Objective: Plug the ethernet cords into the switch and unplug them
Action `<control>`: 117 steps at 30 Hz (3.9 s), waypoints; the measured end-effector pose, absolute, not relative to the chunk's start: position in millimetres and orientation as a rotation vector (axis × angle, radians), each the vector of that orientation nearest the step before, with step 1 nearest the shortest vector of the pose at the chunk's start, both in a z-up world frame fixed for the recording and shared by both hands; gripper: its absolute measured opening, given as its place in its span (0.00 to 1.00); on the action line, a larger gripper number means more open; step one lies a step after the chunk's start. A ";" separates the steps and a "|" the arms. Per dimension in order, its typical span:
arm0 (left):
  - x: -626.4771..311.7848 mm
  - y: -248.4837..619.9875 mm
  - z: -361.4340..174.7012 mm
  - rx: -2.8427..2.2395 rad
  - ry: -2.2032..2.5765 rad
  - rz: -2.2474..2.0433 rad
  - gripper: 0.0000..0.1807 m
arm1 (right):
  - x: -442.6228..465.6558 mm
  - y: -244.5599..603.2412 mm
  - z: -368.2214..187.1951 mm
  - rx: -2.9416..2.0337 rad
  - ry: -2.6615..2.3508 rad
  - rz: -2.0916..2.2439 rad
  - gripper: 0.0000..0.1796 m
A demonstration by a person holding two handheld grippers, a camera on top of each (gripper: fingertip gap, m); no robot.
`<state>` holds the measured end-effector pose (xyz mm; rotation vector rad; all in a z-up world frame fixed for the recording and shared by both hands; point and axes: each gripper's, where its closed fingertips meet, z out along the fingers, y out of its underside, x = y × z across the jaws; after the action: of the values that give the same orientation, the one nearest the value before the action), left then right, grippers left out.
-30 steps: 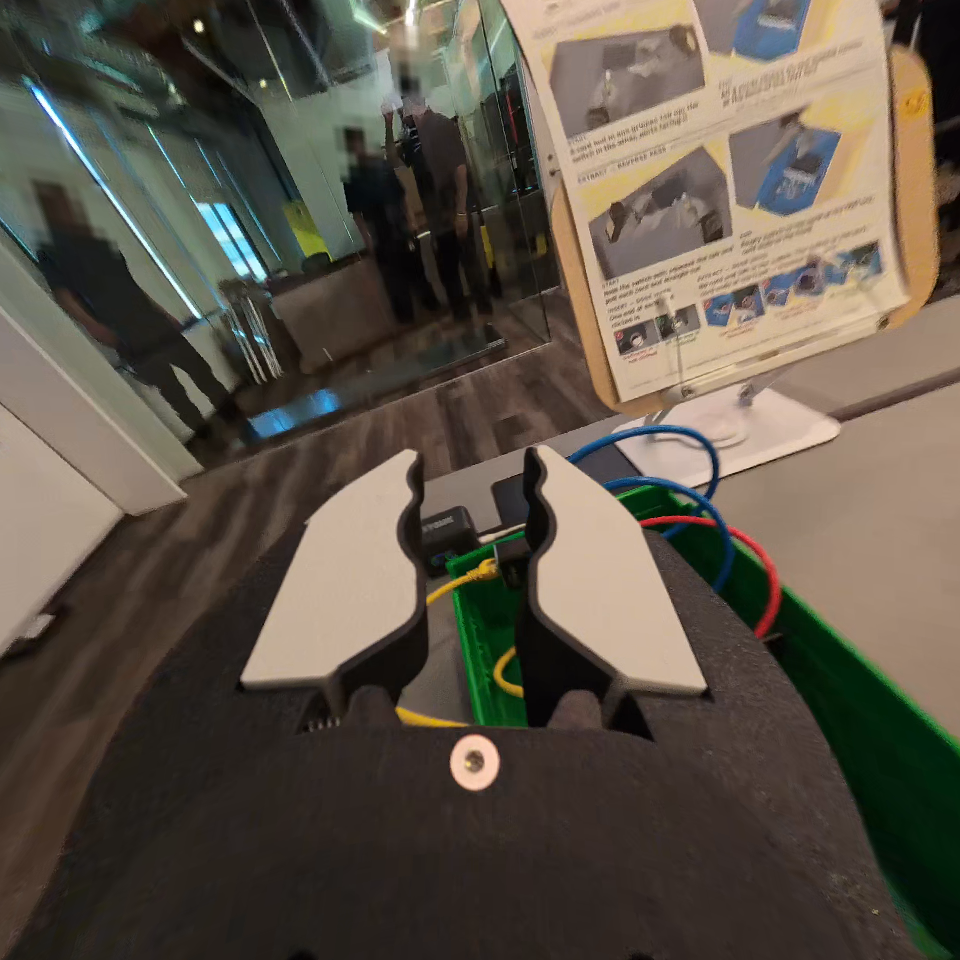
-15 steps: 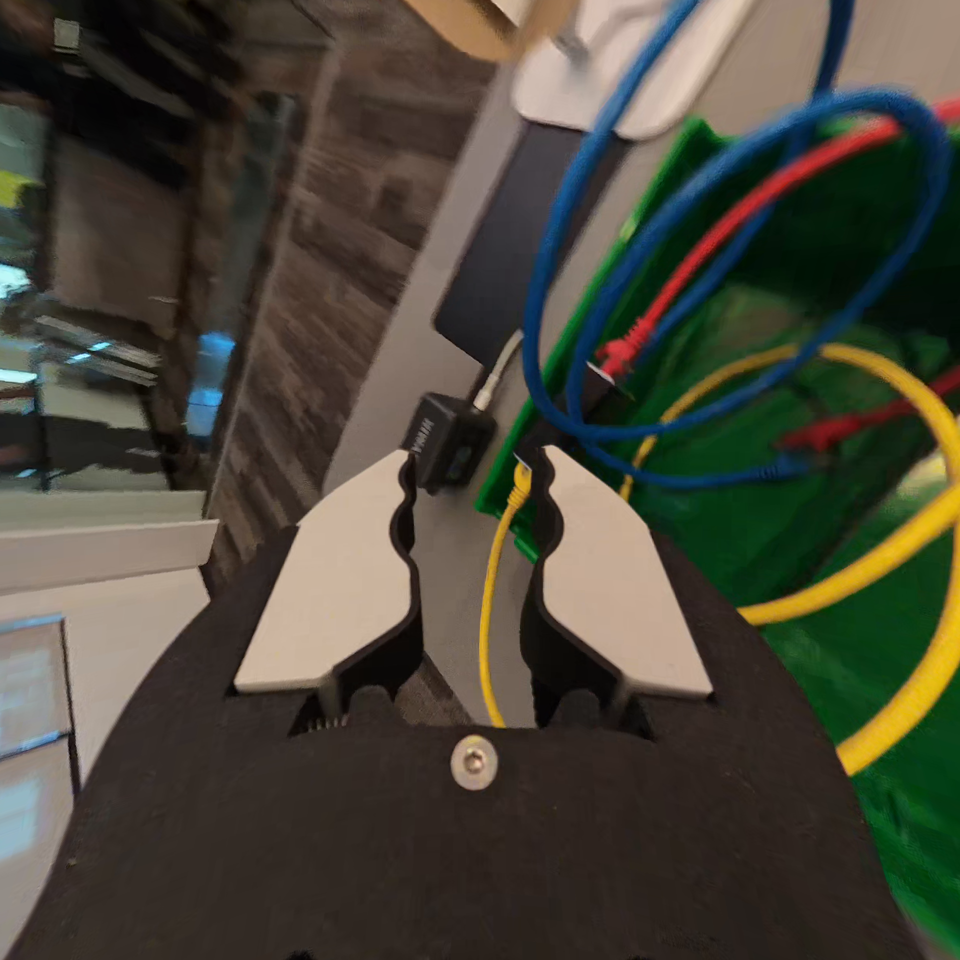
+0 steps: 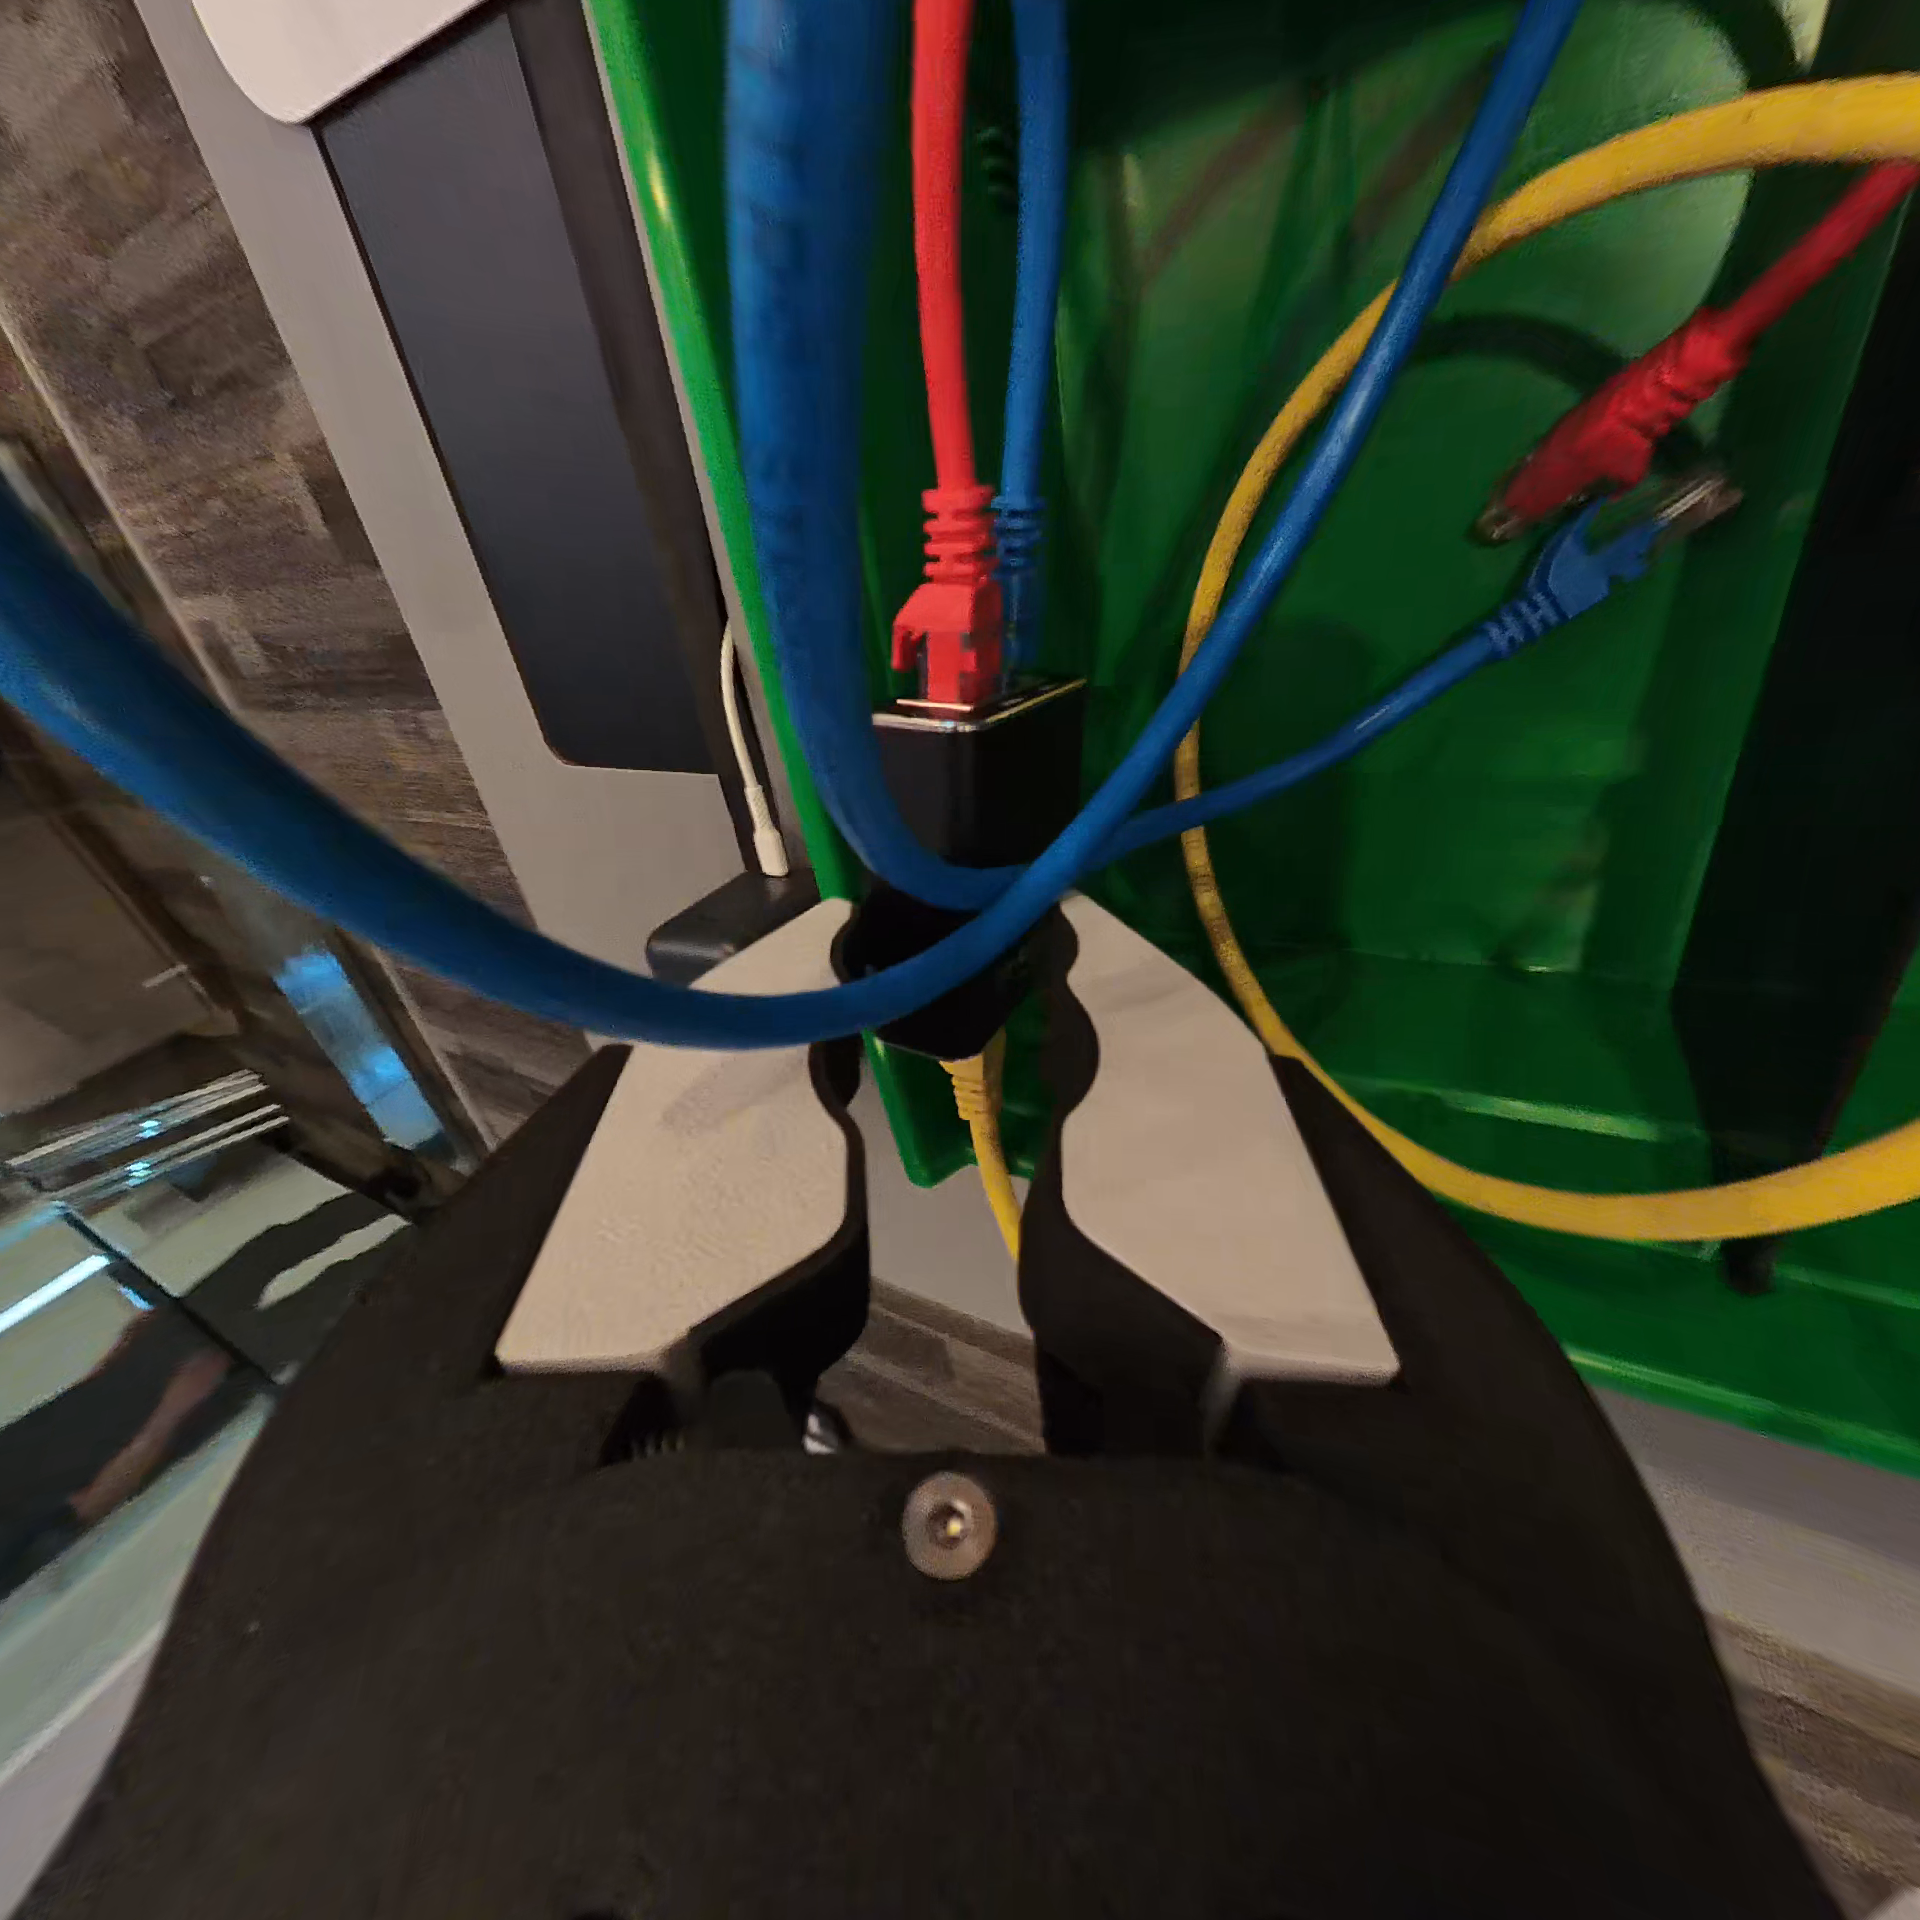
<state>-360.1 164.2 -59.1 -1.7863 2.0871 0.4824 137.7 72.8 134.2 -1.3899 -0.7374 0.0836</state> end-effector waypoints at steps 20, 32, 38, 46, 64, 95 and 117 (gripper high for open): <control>-374.8 168.2 -71.6 -1.914 2.069 0.556 0.23 | 129.4 90.8 100.9 -1.498 -0.841 0.011 0.30; -359.3 167.3 -61.9 -1.800 2.001 0.557 0.27 | 130.3 89.2 100.9 -1.498 -0.848 0.002 0.30; -350.6 167.4 -64.2 -1.728 2.034 0.598 0.21 | 132.3 90.3 98.8 -1.506 -0.848 -0.002 0.29; -350.4 162.6 -39.7 -1.731 1.995 0.610 0.15 | 128.1 91.7 94.9 -1.513 -0.872 -0.004 0.29; -269.7 74.5 209.4 -1.106 1.508 1.105 0.14 | 1.8 57.4 113.2 -1.217 -1.070 0.275 0.28; -65.5 0.9 113.1 -0.860 1.319 0.042 0.14 | 27.9 11.7 124.8 -1.058 -1.269 -0.017 0.24; -46.4 -19.4 106.4 -0.695 1.349 0.047 0.32 | -43.4 -5.0 98.0 -0.803 -1.543 -0.485 0.15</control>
<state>-46.4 -19.4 106.4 -0.6947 1.3492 0.0472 -43.4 -5.0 98.0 -0.8027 -1.5427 -0.4848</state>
